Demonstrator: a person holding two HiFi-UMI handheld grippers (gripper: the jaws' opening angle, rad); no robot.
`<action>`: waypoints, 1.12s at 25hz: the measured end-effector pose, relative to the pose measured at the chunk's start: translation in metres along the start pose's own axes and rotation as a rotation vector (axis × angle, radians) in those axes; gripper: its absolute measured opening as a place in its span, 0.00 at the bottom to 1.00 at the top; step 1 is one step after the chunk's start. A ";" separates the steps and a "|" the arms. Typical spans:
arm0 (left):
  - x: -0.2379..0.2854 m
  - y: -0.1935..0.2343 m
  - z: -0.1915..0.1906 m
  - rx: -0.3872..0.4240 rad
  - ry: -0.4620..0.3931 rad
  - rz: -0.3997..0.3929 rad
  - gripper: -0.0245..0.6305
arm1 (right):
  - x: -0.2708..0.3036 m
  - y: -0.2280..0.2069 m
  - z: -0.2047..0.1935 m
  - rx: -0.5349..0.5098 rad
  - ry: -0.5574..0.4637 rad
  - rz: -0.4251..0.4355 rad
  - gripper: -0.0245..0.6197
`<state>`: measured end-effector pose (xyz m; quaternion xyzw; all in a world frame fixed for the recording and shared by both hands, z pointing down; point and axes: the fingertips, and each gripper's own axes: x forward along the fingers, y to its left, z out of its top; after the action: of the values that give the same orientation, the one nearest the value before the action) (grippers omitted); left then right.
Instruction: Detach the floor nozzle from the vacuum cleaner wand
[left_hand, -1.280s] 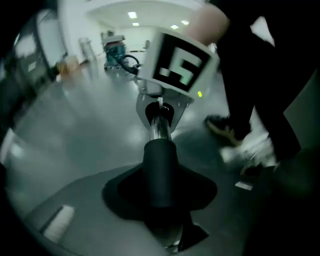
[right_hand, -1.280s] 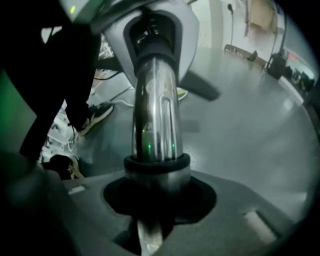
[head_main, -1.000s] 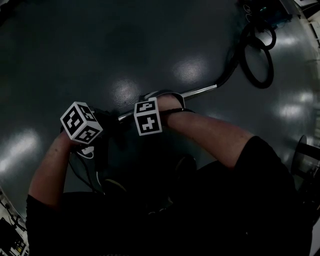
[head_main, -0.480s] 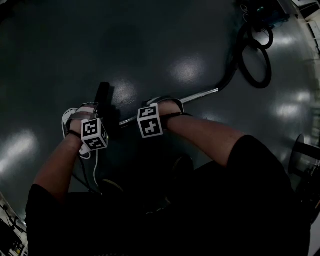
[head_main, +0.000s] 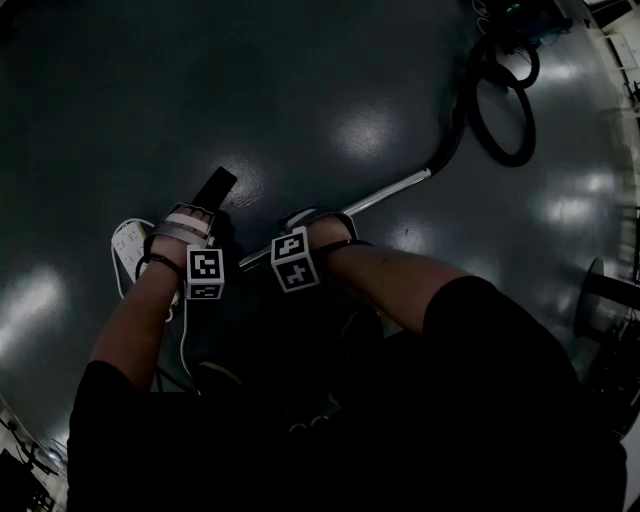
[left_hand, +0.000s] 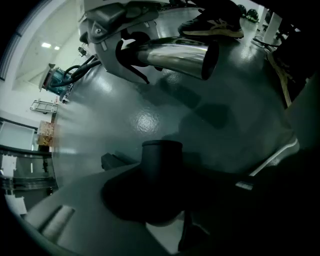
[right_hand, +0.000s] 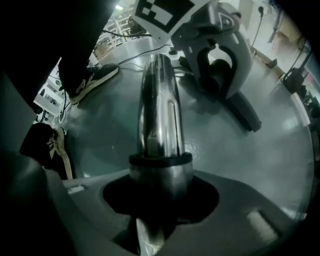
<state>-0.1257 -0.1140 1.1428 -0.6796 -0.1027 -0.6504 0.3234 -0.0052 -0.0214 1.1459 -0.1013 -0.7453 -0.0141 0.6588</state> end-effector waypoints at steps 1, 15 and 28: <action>0.002 -0.002 0.002 -0.011 0.004 -0.007 0.29 | 0.002 0.001 -0.002 0.001 0.004 -0.001 0.28; -0.004 -0.023 0.025 -0.254 -0.110 -0.142 0.59 | 0.008 -0.008 -0.017 0.096 -0.016 0.011 0.39; -0.153 0.068 -0.005 -0.891 -0.457 -0.066 0.57 | -0.172 -0.103 -0.018 0.925 -0.475 -0.084 0.48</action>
<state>-0.1117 -0.1264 0.9765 -0.8733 0.0954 -0.4752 -0.0496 0.0141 -0.1480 0.9901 0.2297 -0.8060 0.3135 0.4465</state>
